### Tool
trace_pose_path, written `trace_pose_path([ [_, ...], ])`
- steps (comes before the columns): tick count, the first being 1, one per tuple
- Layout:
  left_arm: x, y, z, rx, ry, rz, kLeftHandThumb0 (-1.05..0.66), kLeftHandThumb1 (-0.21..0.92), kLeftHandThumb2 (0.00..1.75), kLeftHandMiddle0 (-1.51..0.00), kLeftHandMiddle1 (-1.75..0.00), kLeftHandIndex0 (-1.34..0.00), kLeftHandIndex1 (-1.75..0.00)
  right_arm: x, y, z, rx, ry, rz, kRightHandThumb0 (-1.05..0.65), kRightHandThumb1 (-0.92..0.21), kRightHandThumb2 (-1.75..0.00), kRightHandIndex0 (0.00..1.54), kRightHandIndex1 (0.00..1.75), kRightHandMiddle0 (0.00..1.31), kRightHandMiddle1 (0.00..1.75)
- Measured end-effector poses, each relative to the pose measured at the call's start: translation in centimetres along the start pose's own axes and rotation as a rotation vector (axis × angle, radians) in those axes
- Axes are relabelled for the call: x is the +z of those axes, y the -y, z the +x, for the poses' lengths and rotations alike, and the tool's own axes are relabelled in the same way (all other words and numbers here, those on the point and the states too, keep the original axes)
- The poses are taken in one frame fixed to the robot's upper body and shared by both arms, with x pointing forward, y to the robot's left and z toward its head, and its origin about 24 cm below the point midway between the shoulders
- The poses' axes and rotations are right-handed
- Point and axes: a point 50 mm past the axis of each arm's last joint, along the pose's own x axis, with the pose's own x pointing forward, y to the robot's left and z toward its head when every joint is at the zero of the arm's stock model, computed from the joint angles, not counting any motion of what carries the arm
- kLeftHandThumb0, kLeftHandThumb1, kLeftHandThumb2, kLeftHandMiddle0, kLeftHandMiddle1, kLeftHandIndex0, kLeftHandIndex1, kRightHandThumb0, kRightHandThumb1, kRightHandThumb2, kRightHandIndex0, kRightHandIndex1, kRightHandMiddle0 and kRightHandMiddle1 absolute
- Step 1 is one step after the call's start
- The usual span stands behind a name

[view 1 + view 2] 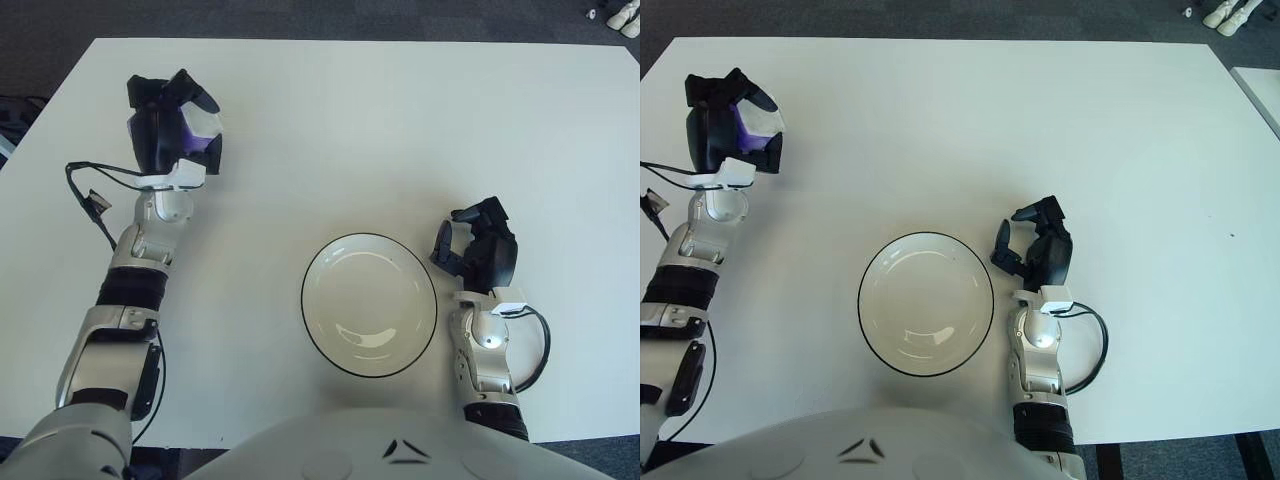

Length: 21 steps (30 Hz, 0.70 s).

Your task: Put the tissue paper into the plate.

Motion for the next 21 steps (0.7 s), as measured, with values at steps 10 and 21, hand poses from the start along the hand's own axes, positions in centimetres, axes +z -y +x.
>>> trace_pose_path([
  [10,2.2,-0.3,0.2,0.068,0.080,-0.085,0.00,-0.06,1.75,-0.87,-1.74,-0.70,-1.74,-0.1,-0.1,0.2,0.000,0.001,-0.002,-0.48,-0.32,-1.32,1.13,1.75,0.61,1.75],
  [21,5.3,0.6,-1.3,0.055,0.243,-0.237,0.00,-0.10,1.75,-0.95,-1.64,-0.70,-1.75,-0.1,-0.2,0.4,0.005,0.003,0.004,-0.48,-0.32,-1.33,1.13,1.75,0.61,1.75],
])
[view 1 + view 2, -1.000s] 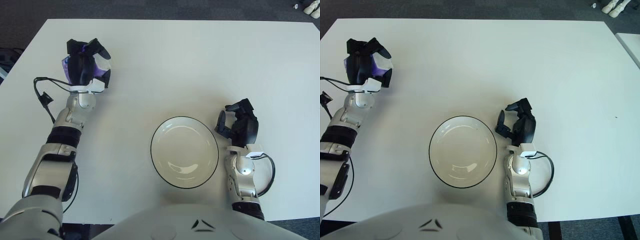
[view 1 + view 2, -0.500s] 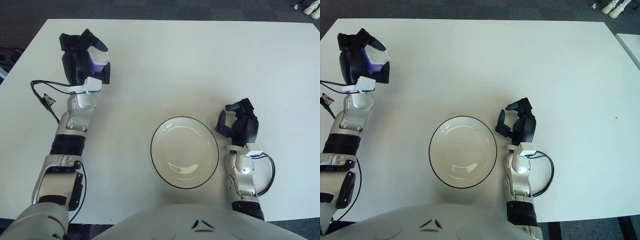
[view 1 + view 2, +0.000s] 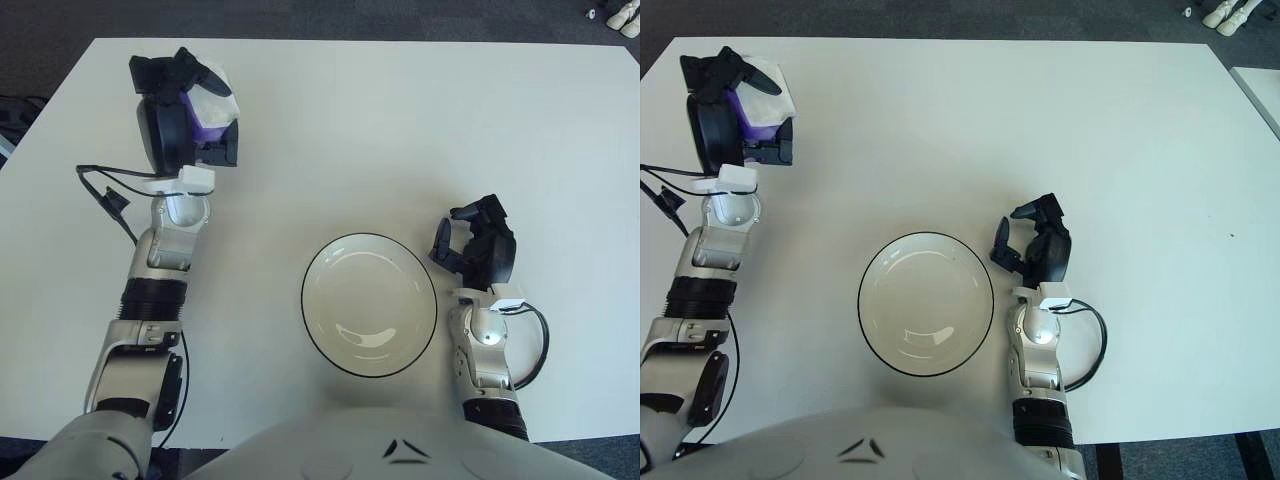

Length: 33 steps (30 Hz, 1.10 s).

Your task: Put the tissue paper into the plate.

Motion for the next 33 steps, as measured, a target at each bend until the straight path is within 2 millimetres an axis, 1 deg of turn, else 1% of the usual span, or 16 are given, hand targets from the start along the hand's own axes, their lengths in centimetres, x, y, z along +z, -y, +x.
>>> trace_pose_path([
  [5,0.78,0.33,-0.24,-0.068,0.091,-0.083,0.00,-0.10,1.75,-0.95,-1.64,-0.70,-1.75,0.00,-0.11,0.05,-0.001,0.002,0.005,-0.48,-0.32,-1.32,1.13,1.75,0.61,1.75],
  [10,1.09,0.37,-0.31,-0.111,0.151,-0.110,0.00,-0.10,1.75,-0.95,-1.65,-0.70,-1.75,-0.01,-0.13,0.07,-0.001,0.003,0.006,-0.48,-0.32,-1.32,1.13,1.75,0.61,1.75],
  [33,0.69,0.30,-0.25,-0.125,0.157,-0.125,0.00,-0.10,1.75,-0.94,-1.65,-0.70,-1.75,-0.03,-0.30,0.21,0.000,0.004,0.010,-0.48,-0.33,-1.31,1.12,1.75,0.60,1.75],
])
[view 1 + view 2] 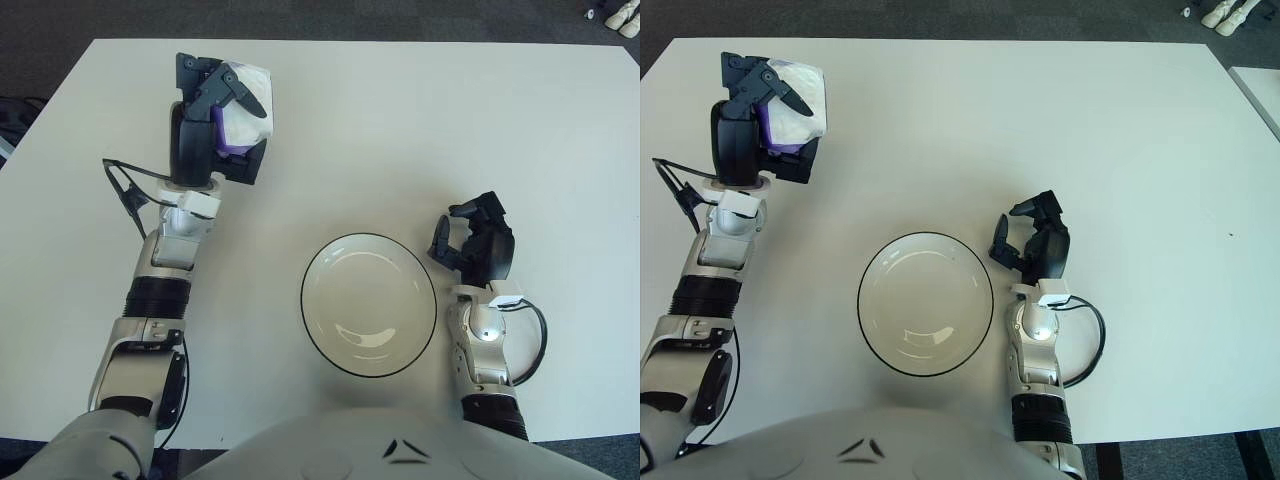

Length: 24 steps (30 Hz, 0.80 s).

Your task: Put the tissue paper into the plate.

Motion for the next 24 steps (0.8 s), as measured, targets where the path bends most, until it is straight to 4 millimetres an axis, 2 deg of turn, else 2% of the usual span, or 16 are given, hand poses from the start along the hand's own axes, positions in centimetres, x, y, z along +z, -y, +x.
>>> trace_pose_path([
  [5,-0.1,0.0,-0.1,0.001,-0.006,0.000,0.00,-0.10,1.75,-0.94,-1.65,-0.70,-1.75,0.0,0.0,0.0,0.000,0.000,0.000,-0.48,-0.33,-1.31,1.12,1.75,0.60,1.75],
  [6,0.0,0.2,-0.1,-0.013,-0.003,-0.009,0.00,0.01,1.64,-0.82,-1.68,-0.65,-1.75,0.0,0.0,0.1,0.001,0.002,0.001,-0.48,-0.32,-1.32,1.12,1.75,0.61,1.75],
  [9,0.8,1.0,0.3,-0.113,0.029,-0.087,0.00,0.15,1.51,-0.65,-1.73,-0.59,-1.75,0.3,-0.1,0.2,0.004,0.015,0.005,-0.49,-0.30,-1.35,1.14,1.75,0.63,1.75],
  [13,2.7,2.5,0.6,-0.304,0.105,-0.177,0.00,0.21,1.44,-0.58,-1.74,-0.56,-1.75,0.4,-0.2,0.4,0.008,0.024,0.005,-0.50,-0.28,-1.37,1.14,1.75,0.64,1.75],
  [20,6.4,6.1,0.8,-0.636,0.134,-0.417,0.00,0.25,1.40,-0.55,-1.75,-0.53,-1.75,0.3,-0.4,0.7,0.007,0.015,-0.008,-0.50,-0.28,-1.38,1.15,1.75,0.65,1.75],
  [21,6.8,6.4,0.7,-0.682,0.128,-0.450,0.00,0.21,1.43,-0.63,-1.75,-0.56,-1.68,0.2,-0.4,0.6,0.004,0.012,-0.009,-0.50,-0.27,-1.38,1.15,1.75,0.65,1.75],
  [24,8.5,7.5,0.4,-0.855,0.122,-0.525,-0.01,0.13,1.50,-0.74,-1.75,-0.60,-1.61,0.1,-0.4,0.6,-0.011,0.005,-0.012,-0.50,-0.27,-1.38,1.15,1.75,0.65,1.75],
])
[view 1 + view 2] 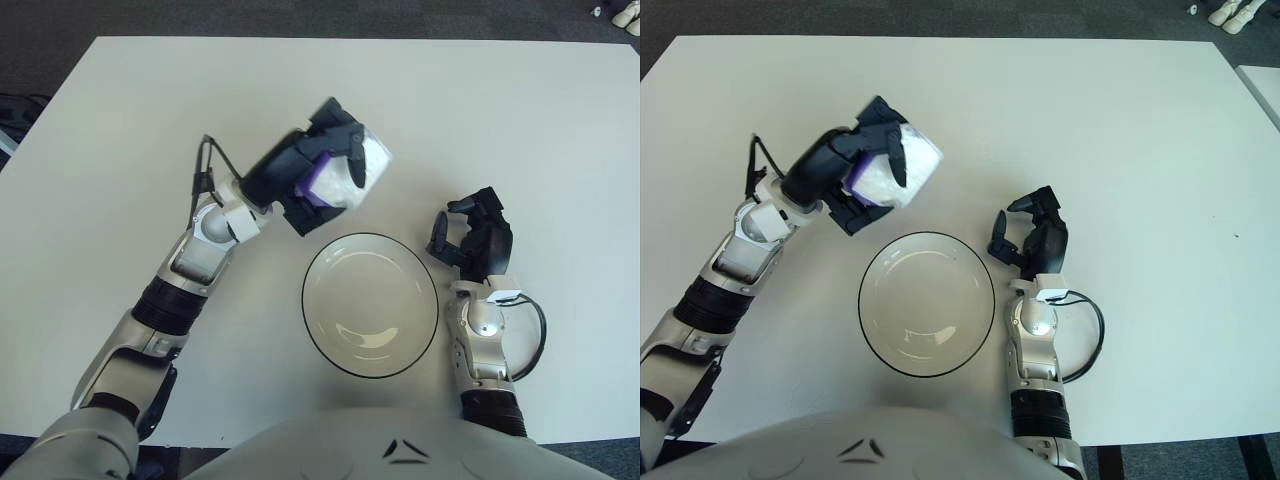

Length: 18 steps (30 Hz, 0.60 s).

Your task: Put the tissue paper into the plate.

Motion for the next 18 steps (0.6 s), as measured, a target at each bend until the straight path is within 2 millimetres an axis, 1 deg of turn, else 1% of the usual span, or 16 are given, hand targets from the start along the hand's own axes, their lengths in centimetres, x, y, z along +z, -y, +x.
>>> trace_pose_path([
  [2,0.6,0.8,0.4,-0.099,-0.014,-0.027,0.00,0.11,1.52,-0.77,-1.75,-0.61,-1.60,-0.1,0.0,0.0,-0.011,-0.004,-0.004,-0.50,-0.27,-1.38,1.15,1.75,0.65,1.75],
  [5,1.4,1.4,0.6,-0.192,-0.015,-0.027,0.00,0.10,1.53,-0.79,-1.75,-0.62,-1.60,-0.3,0.1,-0.1,-0.024,-0.010,-0.012,-0.50,-0.27,-1.38,1.15,1.75,0.65,1.75],
  [10,1.8,1.5,1.0,-0.227,-0.001,0.042,0.00,0.08,1.55,-0.80,-1.75,-0.64,-1.60,-0.3,0.1,-0.2,-0.028,-0.011,-0.023,-0.50,-0.27,-1.38,1.15,1.75,0.65,1.75],
  [14,1.7,1.7,1.2,-0.231,0.004,0.099,0.00,0.05,1.59,-0.81,-1.75,-0.65,-1.62,-0.3,0.0,-0.2,-0.020,-0.008,-0.024,-0.50,-0.27,-1.38,1.15,1.75,0.65,1.75],
  [18,1.4,2.0,1.5,-0.220,0.017,0.120,0.00,0.03,1.63,-0.83,-1.75,-0.65,-1.65,-0.3,0.0,-0.2,-0.012,-0.008,-0.014,-0.50,-0.27,-1.39,1.16,1.75,0.66,1.75],
])
